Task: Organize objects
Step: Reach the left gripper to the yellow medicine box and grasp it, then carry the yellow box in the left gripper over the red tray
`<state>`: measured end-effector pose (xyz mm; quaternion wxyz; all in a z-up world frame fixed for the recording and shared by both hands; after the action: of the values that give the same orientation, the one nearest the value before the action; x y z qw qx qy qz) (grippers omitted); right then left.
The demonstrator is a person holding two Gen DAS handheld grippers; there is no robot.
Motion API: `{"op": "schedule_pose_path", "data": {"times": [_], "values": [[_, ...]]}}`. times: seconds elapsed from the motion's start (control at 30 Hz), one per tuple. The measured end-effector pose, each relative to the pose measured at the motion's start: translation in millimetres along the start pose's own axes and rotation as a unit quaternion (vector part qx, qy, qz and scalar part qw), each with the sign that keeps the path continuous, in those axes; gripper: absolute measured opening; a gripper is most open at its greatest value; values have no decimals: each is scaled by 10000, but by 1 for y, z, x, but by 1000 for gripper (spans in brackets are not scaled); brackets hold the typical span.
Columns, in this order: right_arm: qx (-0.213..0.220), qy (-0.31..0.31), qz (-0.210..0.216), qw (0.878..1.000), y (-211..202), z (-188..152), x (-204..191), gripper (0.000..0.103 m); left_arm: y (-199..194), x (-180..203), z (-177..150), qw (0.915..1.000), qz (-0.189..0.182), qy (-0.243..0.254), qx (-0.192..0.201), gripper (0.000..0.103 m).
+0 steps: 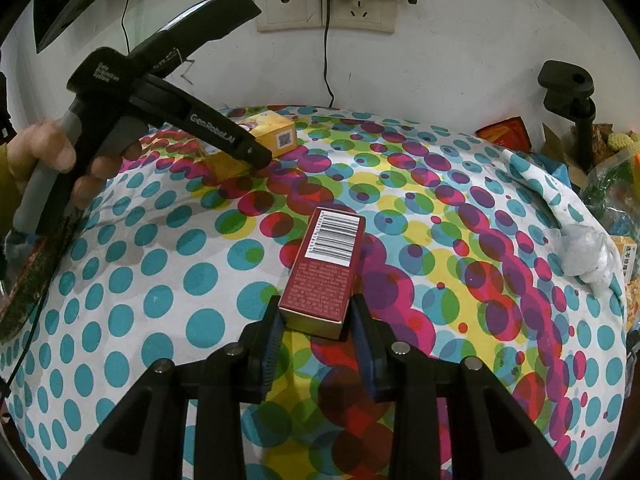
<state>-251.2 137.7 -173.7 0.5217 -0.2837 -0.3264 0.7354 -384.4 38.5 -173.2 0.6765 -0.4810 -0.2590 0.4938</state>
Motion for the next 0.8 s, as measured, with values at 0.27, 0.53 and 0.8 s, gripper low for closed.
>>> {"op": "schedule_pose_path", "data": {"times": [0.27,0.53,0.8], "values": [[-2,0,-3,10000,1,0,1,33,-4,-13,-7,9990,240,-370,-7,50],[-2,-1,-7,10000,1,0,1,33,-20,-18,-25,9987,368,-344,-27,47],[-4,-7,-17,10000,1,0,1,33,-38,-18,-27,9979,325,-547,101,47]]}}
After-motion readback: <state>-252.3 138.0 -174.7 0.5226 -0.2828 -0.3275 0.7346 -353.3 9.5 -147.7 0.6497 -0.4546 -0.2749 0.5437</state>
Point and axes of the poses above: each gripper's, at about its wrist camera, not at the fingertips, and y roughly the way its jaws point, x to its right, z to its top, the point moved 9 cm from there along y, roughly the way its jaws point, and after that the axes turned 5 degrees about z, right-handed, at the moved point
